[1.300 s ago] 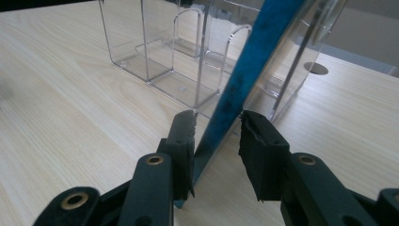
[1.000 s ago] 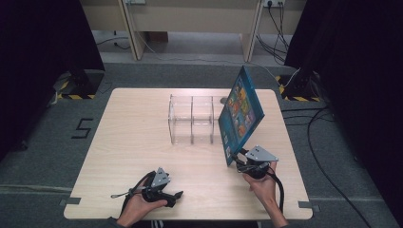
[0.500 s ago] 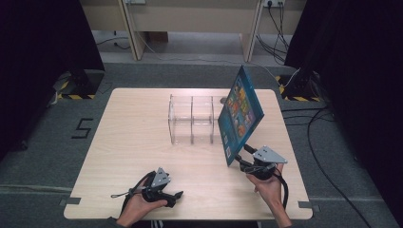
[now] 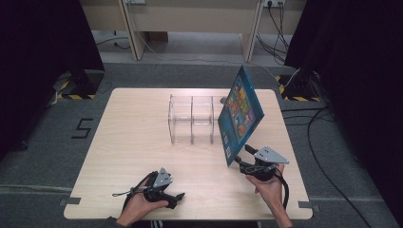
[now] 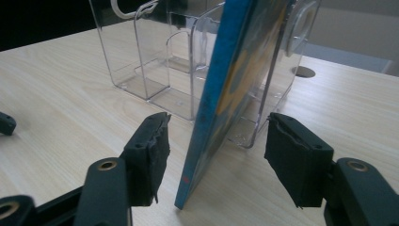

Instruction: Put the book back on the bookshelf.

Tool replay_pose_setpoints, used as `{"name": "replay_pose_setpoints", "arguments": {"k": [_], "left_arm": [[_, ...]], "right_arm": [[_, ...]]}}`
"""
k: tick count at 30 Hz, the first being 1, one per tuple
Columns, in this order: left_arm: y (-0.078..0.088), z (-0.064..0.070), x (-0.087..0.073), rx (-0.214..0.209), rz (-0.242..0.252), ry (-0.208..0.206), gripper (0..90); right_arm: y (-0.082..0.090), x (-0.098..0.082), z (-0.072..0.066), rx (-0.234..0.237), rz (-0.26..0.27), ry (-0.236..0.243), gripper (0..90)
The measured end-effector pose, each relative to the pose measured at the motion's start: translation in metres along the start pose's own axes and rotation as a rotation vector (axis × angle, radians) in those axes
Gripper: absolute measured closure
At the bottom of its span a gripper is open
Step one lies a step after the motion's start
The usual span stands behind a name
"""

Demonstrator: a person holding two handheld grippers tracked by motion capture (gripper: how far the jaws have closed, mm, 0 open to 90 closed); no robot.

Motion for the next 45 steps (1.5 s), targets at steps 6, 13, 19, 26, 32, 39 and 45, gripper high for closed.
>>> {"name": "replay_pose_setpoints", "arguments": {"k": [6,13,19,26,32,39,45], "left_arm": [[-0.001,0.001,0.0,-0.01,-0.008,-0.008,7.4],[-0.001,0.002,-0.001,-0.013,-0.01,-0.012,6.3],[-0.001,0.002,-0.001,-0.015,-0.014,-0.016,5.3],[-0.001,0.003,-0.001,-0.018,-0.015,-0.019,4.5],[-0.001,0.003,-0.001,-0.019,-0.016,-0.021,4.2],[-0.001,0.003,-0.001,-0.019,-0.016,-0.021,4.0],[-0.001,0.003,-0.001,-0.019,-0.016,-0.021,3.9]], "right_arm": [[0.001,-0.002,0.002,0.0,-0.005,-0.032,34.1],[0.006,-0.003,0.002,0.001,-0.003,-0.072,28.5],[0.014,-0.006,0.002,0.003,0.0,-0.094,25.5],[0.023,-0.009,-0.001,0.001,-0.006,-0.094,20.3],[0.029,-0.01,-0.005,0.02,0.01,-0.083,16.4],[0.036,-0.013,-0.008,0.032,0.01,-0.077,15.8],[0.042,-0.017,-0.011,0.036,-0.004,-0.082,15.8]]}}
Point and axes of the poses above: each handheld gripper's, and its own axes: y roughly backward along the jaws, x roughly out of its top, z roughly to its right, the point moved 9 cm from there along -y, roughly forward along the jaws, and after that the axes turned 9 degrees about y, right-handed, at the moved point
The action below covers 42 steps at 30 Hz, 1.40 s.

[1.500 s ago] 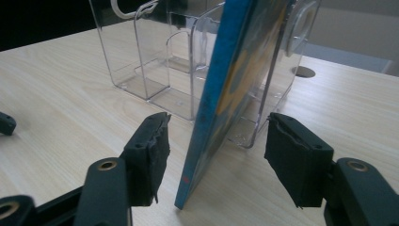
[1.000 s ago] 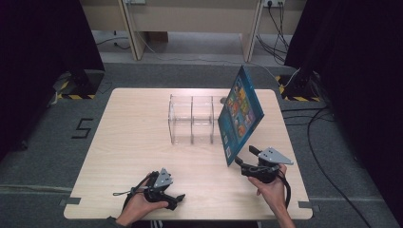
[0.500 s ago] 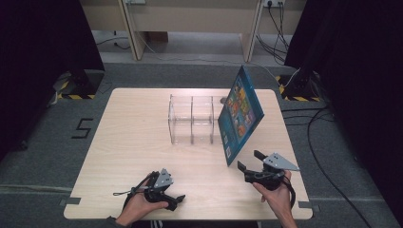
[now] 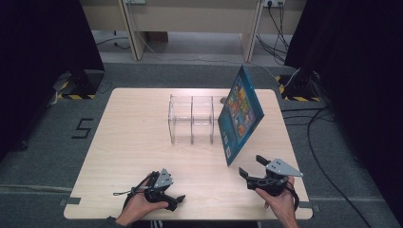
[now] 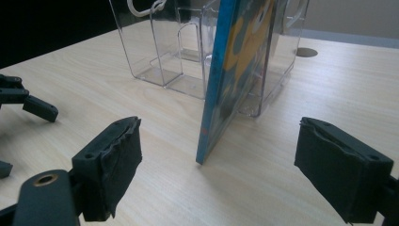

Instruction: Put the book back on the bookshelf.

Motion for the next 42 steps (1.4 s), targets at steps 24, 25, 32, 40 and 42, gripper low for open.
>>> {"name": "replay_pose_setpoints", "arguments": {"k": [24,25,32,40,42], "left_arm": [[0.0,0.0,0.0,0.0,0.0,0.0,3.9],[0.0,0.0,0.0,0.0,0.0,0.001,3.9],[0.0,0.0,0.0,0.0,0.0,0.0,3.9],[0.0,0.0,0.0,0.0,0.0,0.0,3.9],[0.0,0.0,0.0,0.0,0.0,0.0,3.9]], "right_arm": [[0.017,-0.019,-0.018,0.034,-0.068,0.018,15.8],[0.017,-0.019,-0.019,0.033,-0.071,0.023,15.8],[0.021,-0.028,-0.025,0.049,-0.118,0.034,15.8],[0.028,-0.036,-0.027,0.046,-0.149,0.049,15.8],[0.029,-0.041,-0.027,0.039,-0.177,0.05,15.8]]}}
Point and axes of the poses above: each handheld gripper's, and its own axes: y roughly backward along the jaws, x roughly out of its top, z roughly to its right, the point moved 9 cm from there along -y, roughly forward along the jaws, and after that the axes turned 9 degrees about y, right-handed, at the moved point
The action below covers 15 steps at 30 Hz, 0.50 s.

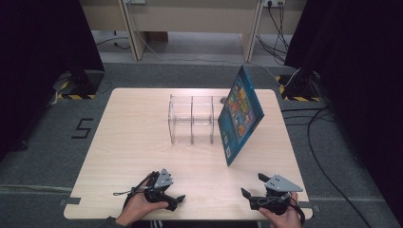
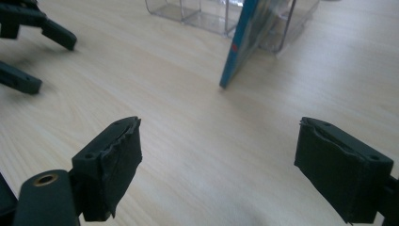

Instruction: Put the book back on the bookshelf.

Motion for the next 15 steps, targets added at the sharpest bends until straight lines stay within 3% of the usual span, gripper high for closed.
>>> {"name": "replay_pose_setpoints", "arguments": {"k": [15], "left_arm": [[0.0,0.0,0.0,-0.001,-0.001,-0.001,3.4]], "right_arm": [[0.003,-0.025,-0.003,0.014,-0.124,-0.003,15.9]]}}
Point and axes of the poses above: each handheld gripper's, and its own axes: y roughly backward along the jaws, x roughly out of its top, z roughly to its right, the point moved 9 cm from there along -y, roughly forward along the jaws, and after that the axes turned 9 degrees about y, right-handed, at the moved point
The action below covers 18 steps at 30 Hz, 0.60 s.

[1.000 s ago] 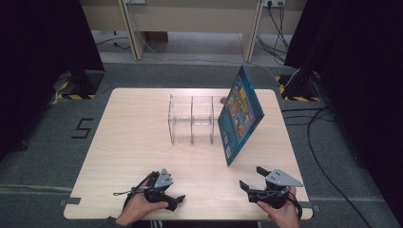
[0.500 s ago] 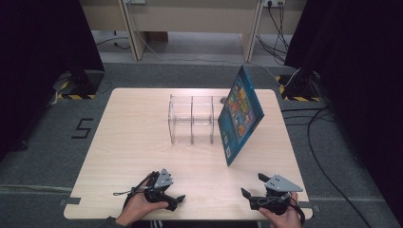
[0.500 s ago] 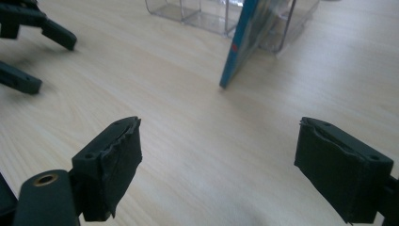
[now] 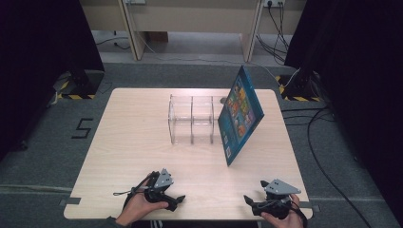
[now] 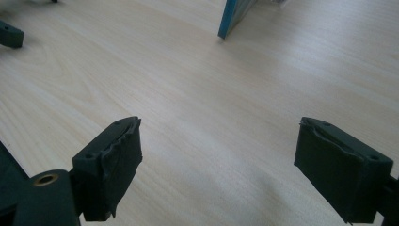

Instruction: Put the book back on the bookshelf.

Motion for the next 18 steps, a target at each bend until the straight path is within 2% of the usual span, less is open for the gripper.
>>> {"name": "replay_pose_setpoints", "arguments": {"k": [3,12,18], "left_arm": [[0.0,0.0,0.0,0.0,0.0,0.0,3.4],[0.0,0.0,0.0,-0.001,-0.002,-0.001,3.1],[0.0,0.0,0.0,-0.001,-0.002,-0.001,3.0]], "right_arm": [[0.0,-0.004,-0.001,0.004,-0.025,0.009,15.9],[-0.004,-0.025,-0.008,0.029,-0.162,0.054,16.1],[-0.005,-0.028,-0.011,0.033,-0.155,0.067,14.1]]}}
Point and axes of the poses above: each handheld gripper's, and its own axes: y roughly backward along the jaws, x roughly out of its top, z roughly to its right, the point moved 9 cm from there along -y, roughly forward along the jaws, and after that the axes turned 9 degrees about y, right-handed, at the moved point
